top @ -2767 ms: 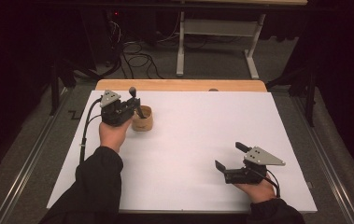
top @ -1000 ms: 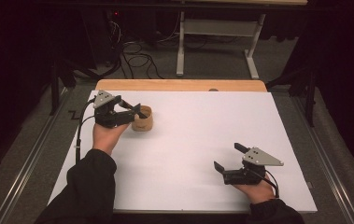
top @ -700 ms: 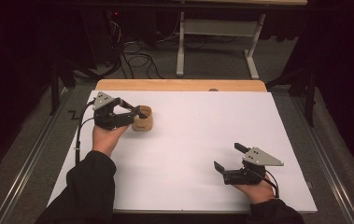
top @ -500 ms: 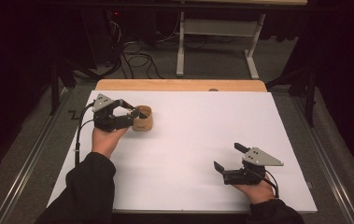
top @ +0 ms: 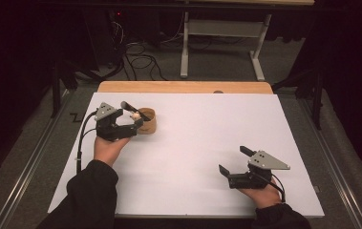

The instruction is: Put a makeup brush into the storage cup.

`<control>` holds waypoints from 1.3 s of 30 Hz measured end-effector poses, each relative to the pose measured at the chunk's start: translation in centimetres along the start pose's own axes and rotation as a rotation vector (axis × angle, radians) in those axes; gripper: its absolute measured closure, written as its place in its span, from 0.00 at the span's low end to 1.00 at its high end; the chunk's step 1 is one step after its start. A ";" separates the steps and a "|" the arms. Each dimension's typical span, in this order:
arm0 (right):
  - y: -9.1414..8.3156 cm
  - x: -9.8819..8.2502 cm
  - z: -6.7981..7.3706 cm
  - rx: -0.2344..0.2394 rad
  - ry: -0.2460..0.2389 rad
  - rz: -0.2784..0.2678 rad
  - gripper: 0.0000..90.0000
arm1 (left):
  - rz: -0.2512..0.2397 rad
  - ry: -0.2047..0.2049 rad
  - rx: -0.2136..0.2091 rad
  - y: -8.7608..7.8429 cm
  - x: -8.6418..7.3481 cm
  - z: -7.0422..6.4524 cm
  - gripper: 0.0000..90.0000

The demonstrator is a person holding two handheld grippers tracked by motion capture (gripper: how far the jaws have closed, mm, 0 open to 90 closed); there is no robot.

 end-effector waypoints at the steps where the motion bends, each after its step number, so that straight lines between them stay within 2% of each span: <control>1: 0.0 0.0 0.0 0.000 0.000 -0.001 0.00 | 0.004 0.004 0.000 -0.1 -0.1 0.0 0.09; 11: -0.1 0.1 -0.1 -0.005 0.000 -0.005 0.00 | 0.018 0.023 -0.034 -1.9 -1.5 -1.4 0.05; 19: -0.2 0.2 -0.2 -0.009 -0.001 -0.011 0.00 | 0.017 0.045 -0.084 -3.7 -2.6 -3.1 0.01; 22: -0.2 0.2 -0.2 -0.012 0.000 -0.013 0.00 | 0.021 0.069 -0.083 -4.3 -3.2 -3.6 0.00; 26: -0.3 0.4 -0.3 -0.014 0.002 -0.019 0.00 | 0.022 0.072 -0.087 -5.1 -4.3 -3.9 0.00; 30: -0.4 0.4 -0.4 -0.019 0.005 -0.022 0.00 | 0.013 0.095 -0.098 -6.2 -5.4 -4.2 0.00; 32: -0.4 0.5 -0.3 -0.020 0.004 -0.024 0.00 | 0.003 0.072 -0.111 -6.8 -5.8 -4.2 0.00; 35: -0.5 0.5 -0.4 -0.023 0.002 -0.026 0.00 | -0.015 0.061 -0.116 -7.7 -6.1 -4.2 0.00; 39: -0.6 0.6 -0.4 -0.026 0.005 -0.031 0.00 | -0.014 0.096 -0.124 -8.5 -6.7 -4.7 0.00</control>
Point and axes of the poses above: each handheld gripper's, and its own axes: y roughly forward along the jaws, x roughly out of its top, z roughly to its left, the point moved 10 cm from there along y, roughly forward along the jaws, and after that the axes turned 6 degrees about y, right-handed, at the moved point
